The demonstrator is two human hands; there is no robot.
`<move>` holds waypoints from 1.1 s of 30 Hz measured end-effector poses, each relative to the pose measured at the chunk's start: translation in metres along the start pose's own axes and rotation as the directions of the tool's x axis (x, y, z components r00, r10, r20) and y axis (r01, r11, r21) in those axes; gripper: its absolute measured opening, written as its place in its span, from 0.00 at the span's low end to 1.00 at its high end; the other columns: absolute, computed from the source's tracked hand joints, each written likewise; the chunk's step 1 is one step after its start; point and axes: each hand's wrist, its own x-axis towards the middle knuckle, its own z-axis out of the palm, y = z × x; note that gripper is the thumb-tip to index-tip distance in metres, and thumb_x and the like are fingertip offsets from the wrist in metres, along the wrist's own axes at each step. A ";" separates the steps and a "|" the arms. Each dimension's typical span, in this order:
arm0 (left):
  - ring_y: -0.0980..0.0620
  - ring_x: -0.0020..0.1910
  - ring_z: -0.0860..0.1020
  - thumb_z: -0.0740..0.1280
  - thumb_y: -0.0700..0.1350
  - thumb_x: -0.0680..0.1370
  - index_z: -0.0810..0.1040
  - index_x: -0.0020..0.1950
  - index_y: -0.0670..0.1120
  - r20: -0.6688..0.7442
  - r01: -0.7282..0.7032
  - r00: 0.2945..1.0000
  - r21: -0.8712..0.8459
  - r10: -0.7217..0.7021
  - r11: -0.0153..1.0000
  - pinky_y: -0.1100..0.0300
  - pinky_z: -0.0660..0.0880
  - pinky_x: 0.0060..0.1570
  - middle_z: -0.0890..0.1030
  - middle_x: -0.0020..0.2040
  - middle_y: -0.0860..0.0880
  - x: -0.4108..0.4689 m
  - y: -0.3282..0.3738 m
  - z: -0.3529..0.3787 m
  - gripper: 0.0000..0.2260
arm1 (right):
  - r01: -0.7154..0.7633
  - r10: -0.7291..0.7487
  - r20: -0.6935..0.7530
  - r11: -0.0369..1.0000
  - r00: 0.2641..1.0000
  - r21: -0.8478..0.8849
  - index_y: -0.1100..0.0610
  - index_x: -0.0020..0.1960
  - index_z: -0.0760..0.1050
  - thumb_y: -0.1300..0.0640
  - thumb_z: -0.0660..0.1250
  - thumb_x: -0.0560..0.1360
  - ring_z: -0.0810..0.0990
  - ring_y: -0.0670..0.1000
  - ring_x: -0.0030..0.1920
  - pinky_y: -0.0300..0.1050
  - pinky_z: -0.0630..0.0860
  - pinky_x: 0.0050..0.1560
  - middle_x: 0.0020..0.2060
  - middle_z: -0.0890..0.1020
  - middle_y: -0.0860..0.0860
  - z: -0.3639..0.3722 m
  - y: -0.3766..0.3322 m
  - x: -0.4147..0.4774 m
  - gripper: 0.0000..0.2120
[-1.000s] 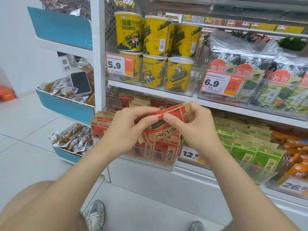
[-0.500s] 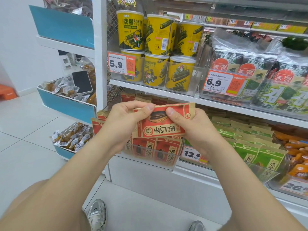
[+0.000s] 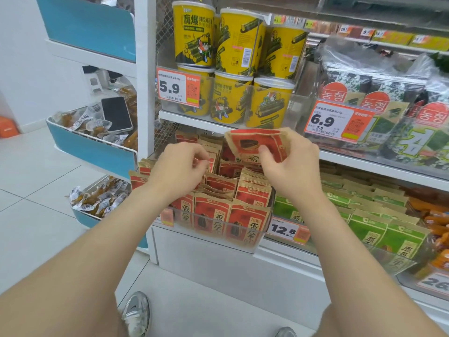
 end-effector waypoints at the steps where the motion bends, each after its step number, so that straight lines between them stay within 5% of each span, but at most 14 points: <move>1: 0.53 0.53 0.85 0.69 0.49 0.83 0.87 0.58 0.54 0.047 -0.012 0.999 -0.007 0.012 1.000 0.47 0.81 0.62 0.87 0.57 0.55 0.002 0.000 0.002 0.08 | 0.048 -0.046 0.038 0.998 0.998 -0.032 0.49 0.52 0.83 0.56 0.73 0.79 0.79 0.35 0.41 0.28 0.70 0.46 0.40 0.83 0.38 0.005 0.003 0.003 0.03; 6: 0.46 0.61 0.79 0.69 0.53 0.80 0.85 0.62 0.55 0.238 -0.090 0.969 0.116 0.060 0.989 0.41 0.75 0.67 0.81 0.59 0.52 0.009 0.005 0.010 0.12 | 0.122 -0.088 0.211 0.980 0.974 -0.157 0.48 0.52 0.84 0.49 0.74 0.78 0.82 0.51 0.42 0.52 0.80 0.44 0.39 0.85 0.44 0.032 0.009 0.014 0.04; 11: 0.40 0.66 0.71 0.69 0.55 0.81 0.81 0.70 0.57 0.382 -0.095 0.924 0.262 -0.013 0.960 0.40 0.67 0.68 0.67 0.63 0.49 0.021 0.011 0.018 0.17 | 0.243 -0.124 0.334 0.907 0.934 -0.344 0.50 0.52 0.78 0.51 0.71 0.82 0.81 0.58 0.48 0.49 0.68 0.39 0.43 0.82 0.49 0.046 -0.001 0.026 0.04; 14: 0.39 0.64 0.70 0.67 0.55 0.82 0.81 0.70 0.57 0.416 -0.094 0.907 0.339 -0.060 0.936 0.40 0.66 0.67 0.62 0.60 0.48 0.026 0.013 0.026 0.16 | 0.324 -0.087 0.456 0.819 0.886 -0.473 0.49 0.63 0.80 0.58 0.67 0.82 0.81 0.60 0.53 0.49 0.66 0.43 0.47 0.78 0.50 0.061 -0.008 0.030 0.11; 18: 0.37 0.61 0.71 0.68 0.50 0.81 0.81 0.69 0.54 0.441 -0.049 0.887 0.387 -0.138 0.921 0.37 0.67 0.70 0.58 0.64 0.47 0.034 0.012 0.032 0.16 | 0.345 0.011 0.587 0.800 0.810 -0.491 0.53 0.65 0.77 0.64 0.64 0.80 0.82 0.63 0.56 0.53 0.70 0.45 0.54 0.84 0.55 0.075 -0.011 0.031 0.16; 25: 0.35 0.65 0.73 0.72 0.48 0.82 0.77 0.56 0.46 0.337 0.127 0.905 0.373 -0.261 0.919 0.40 0.68 0.60 0.58 0.74 0.44 0.042 0.014 0.038 0.08 | 0.307 0.125 0.531 0.696 0.838 -0.649 0.54 0.69 0.76 0.66 0.66 0.80 0.83 0.64 0.58 0.52 0.70 0.47 0.57 0.81 0.57 0.080 -0.020 0.036 0.19; 29: 0.37 0.63 0.74 0.73 0.45 0.81 0.82 0.67 0.50 0.264 0.088 0.943 0.385 -0.201 0.919 0.44 0.66 0.53 0.63 0.70 0.44 0.040 0.012 0.045 0.14 | 0.225 0.228 0.609 0.787 0.759 -0.575 0.55 0.68 0.75 0.64 0.64 0.81 0.80 0.64 0.64 0.59 0.69 0.60 0.61 0.82 0.57 0.093 -0.003 0.029 0.17; 33: 0.39 0.62 0.74 0.75 0.46 0.81 0.85 0.63 0.52 0.224 0.074 0.961 0.354 -0.162 0.932 0.43 0.69 0.57 0.67 0.65 0.46 0.036 0.010 0.043 0.11 | 0.063 0.185 0.439 0.869 0.879 -0.491 0.54 0.66 0.80 0.59 0.68 0.82 0.80 0.63 0.62 0.59 0.76 0.65 0.59 0.84 0.56 0.086 -0.002 0.035 0.13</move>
